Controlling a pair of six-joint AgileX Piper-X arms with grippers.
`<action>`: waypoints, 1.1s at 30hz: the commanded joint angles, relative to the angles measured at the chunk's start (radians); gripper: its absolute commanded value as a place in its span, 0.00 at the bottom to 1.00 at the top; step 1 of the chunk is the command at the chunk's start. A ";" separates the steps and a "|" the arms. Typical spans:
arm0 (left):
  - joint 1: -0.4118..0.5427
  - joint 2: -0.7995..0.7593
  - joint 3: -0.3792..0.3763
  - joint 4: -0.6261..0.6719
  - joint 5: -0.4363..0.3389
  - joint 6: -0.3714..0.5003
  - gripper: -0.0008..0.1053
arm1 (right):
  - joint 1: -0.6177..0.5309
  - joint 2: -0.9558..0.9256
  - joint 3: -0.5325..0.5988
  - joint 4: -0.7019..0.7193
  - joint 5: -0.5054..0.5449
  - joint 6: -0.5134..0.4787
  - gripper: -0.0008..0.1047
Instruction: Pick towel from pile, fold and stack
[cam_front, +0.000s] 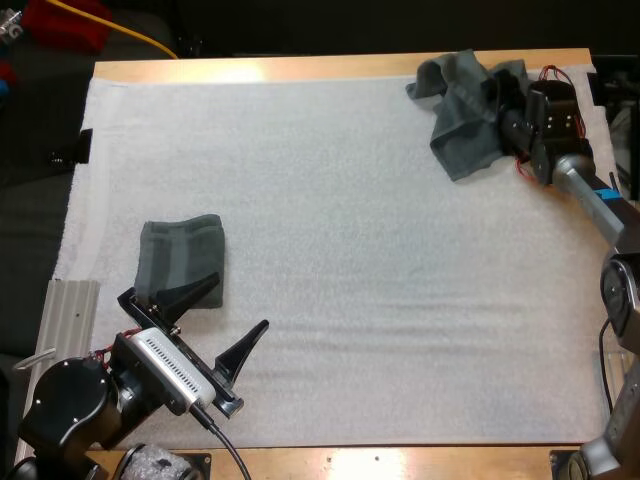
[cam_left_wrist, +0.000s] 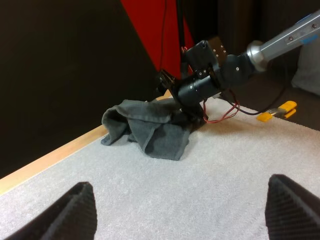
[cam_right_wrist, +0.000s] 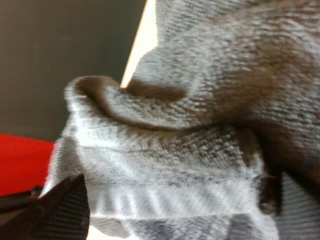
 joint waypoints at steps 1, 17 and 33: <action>-0.006 0.003 -0.006 -0.003 0.008 -0.009 0.64 | -0.006 -0.001 -0.011 0.023 0.000 -0.002 0.70; -0.006 0.003 -0.006 -0.003 0.008 -0.009 0.64 | -0.006 0.051 -0.011 -0.005 -0.045 0.004 0.48; -0.006 0.003 -0.006 -0.003 0.008 -0.009 0.64 | -0.006 0.043 -0.011 0.000 -0.090 -0.074 0.01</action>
